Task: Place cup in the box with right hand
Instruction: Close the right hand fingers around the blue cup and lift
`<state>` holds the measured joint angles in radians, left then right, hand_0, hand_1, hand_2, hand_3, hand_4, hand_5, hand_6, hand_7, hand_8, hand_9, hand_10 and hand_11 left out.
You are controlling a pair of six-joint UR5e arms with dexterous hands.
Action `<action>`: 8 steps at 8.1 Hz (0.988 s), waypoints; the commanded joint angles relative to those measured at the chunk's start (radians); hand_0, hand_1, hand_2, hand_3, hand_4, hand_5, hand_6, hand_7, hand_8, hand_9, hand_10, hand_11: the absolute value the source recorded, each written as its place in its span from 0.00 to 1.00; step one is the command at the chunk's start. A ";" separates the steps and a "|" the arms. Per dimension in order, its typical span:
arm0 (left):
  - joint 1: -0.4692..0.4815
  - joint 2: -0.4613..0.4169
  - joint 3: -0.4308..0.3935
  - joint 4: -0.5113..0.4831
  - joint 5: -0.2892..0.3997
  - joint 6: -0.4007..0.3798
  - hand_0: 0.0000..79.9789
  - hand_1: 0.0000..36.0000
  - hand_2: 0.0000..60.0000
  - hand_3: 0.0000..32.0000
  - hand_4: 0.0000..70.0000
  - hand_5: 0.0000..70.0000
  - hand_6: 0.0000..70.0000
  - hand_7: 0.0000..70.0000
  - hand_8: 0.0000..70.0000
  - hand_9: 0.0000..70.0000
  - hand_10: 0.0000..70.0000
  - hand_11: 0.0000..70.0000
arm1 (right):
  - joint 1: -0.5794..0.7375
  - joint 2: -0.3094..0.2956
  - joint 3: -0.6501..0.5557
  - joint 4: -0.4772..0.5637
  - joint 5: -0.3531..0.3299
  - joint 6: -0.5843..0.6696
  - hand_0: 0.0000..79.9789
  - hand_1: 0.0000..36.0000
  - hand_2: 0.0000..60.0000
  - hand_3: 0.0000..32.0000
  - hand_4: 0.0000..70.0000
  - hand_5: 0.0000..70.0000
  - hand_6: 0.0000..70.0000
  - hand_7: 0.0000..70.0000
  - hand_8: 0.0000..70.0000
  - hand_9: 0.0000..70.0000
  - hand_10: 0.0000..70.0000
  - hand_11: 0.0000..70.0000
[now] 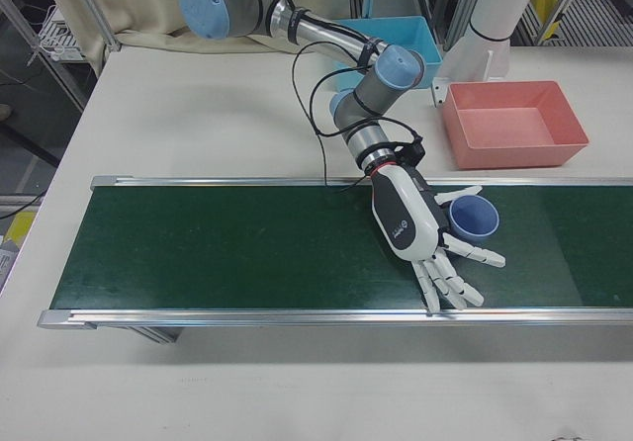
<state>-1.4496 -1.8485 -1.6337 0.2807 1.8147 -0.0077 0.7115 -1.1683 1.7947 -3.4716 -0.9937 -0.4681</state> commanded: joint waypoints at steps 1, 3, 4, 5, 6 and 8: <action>0.000 0.000 0.000 0.000 0.000 0.000 0.00 0.00 0.00 0.00 0.00 0.00 0.00 0.00 0.00 0.00 0.00 0.00 | -0.004 0.001 0.000 0.003 0.004 0.000 0.69 1.00 1.00 0.00 0.29 0.17 0.20 0.69 0.28 0.49 0.15 0.26; 0.000 0.000 0.000 0.000 0.000 0.000 0.00 0.00 0.00 0.00 0.00 0.00 0.00 0.00 0.00 0.00 0.00 0.00 | -0.003 0.001 0.006 0.003 0.006 0.008 0.72 1.00 1.00 0.00 0.48 0.24 0.34 1.00 0.59 0.92 0.34 0.54; 0.000 0.000 0.000 0.002 0.000 0.000 0.00 0.00 0.00 0.00 0.00 0.00 0.00 0.00 0.00 0.00 0.00 0.00 | -0.003 0.001 0.030 0.003 0.006 0.013 0.82 1.00 1.00 0.00 0.53 0.28 0.41 1.00 0.71 1.00 0.44 0.67; 0.000 0.000 -0.002 0.002 0.000 0.000 0.00 0.00 0.00 0.00 0.00 0.00 0.00 0.00 0.00 0.00 0.00 0.00 | -0.001 0.001 0.087 0.002 0.007 0.011 0.94 1.00 1.00 0.00 0.61 0.30 0.44 1.00 0.77 1.00 0.50 0.76; 0.000 0.000 -0.002 0.002 0.000 0.000 0.00 0.00 0.00 0.00 0.00 0.00 0.00 0.00 0.00 0.00 0.00 0.00 | 0.002 0.001 0.139 -0.001 0.003 0.008 0.96 1.00 1.00 0.00 0.62 0.30 0.44 1.00 0.77 1.00 0.51 0.77; 0.000 0.000 -0.002 0.002 0.000 0.000 0.00 0.00 0.00 0.00 0.00 0.00 0.00 0.00 0.00 0.00 0.00 0.00 | 0.002 -0.013 0.237 -0.009 -0.009 0.000 1.00 1.00 1.00 0.00 0.67 0.31 0.44 1.00 0.75 1.00 0.49 0.74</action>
<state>-1.4496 -1.8484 -1.6350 0.2822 1.8147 -0.0077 0.7122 -1.1690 1.9323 -3.4741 -0.9915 -0.4611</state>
